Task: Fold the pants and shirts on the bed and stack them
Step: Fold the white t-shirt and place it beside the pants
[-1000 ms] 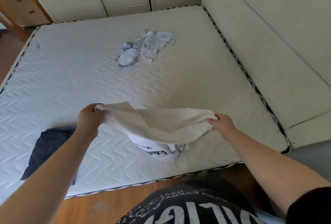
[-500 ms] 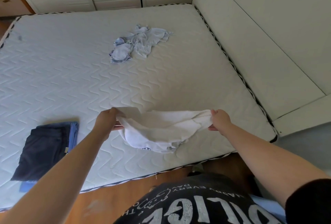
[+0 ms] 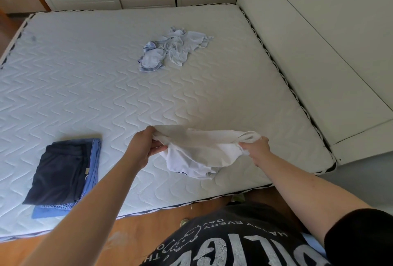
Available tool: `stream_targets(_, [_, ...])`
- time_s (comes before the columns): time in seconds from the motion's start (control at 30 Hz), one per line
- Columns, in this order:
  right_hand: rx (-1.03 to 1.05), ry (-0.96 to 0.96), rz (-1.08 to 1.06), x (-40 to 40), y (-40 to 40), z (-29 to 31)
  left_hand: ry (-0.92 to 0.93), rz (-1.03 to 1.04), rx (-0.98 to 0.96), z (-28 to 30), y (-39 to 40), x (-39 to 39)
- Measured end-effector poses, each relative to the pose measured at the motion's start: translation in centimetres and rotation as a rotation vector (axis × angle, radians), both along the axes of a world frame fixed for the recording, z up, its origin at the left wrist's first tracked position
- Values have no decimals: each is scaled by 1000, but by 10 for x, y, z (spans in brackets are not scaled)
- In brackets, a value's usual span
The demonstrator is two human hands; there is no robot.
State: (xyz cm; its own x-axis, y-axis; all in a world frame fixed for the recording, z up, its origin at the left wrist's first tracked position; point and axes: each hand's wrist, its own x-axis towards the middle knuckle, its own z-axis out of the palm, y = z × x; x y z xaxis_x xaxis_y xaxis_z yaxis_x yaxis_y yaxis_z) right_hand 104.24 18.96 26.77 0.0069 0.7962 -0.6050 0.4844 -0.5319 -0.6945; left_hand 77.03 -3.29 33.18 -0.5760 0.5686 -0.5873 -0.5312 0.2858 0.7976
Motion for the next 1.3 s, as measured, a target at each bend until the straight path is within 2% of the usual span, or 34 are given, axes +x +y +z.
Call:
stream_targets(0.13, [-216, 186, -53, 0, -3, -4, 24, -16, 2, -5, -8, 0])
stream_targets(0.2, [-236, 212, -73, -1, -7, -5, 52, -22, -14, -7, -11, 3])
stream_targets(0.3, [-110, 24, 96, -6, -12, -6, 108, -40, -51, -9, -13, 7])
stream_targets(0.4, [-61, -128, 102, -6, -17, 1, 188, -62, -115, -11, -13, 6])
stream_targets(0.43, [-80, -109, 96, -5, -17, 0, 206, -59, -135, -12, -13, 5])
stream_targets(0.57, [-166, 165, 160, 3, -13, -3, 219, -53, -191, -15, -14, -2])
stream_targets(0.63, [-147, 193, 240, 7, -10, -2, 215, -47, -205, -19, -15, -4])
stream_targets(0.73, [-38, 29, 361, 8, -1, 2, 341, -66, -307, -25, -16, -7])
stream_targets(0.87, [150, -560, 700, 18, 16, 18, 674, -208, -543, -35, -21, -20])
stream_targets(0.97, [194, -778, 725, 37, 36, 16, 769, -368, -687, -48, -26, -31])
stream_targets(1.07, [229, -851, 719, 51, 57, 10, 752, -382, -725, -58, -20, -33])
stream_targets(1.3, [320, -849, 689, 52, 111, 5, 752, -421, -832, -71, 17, -46])
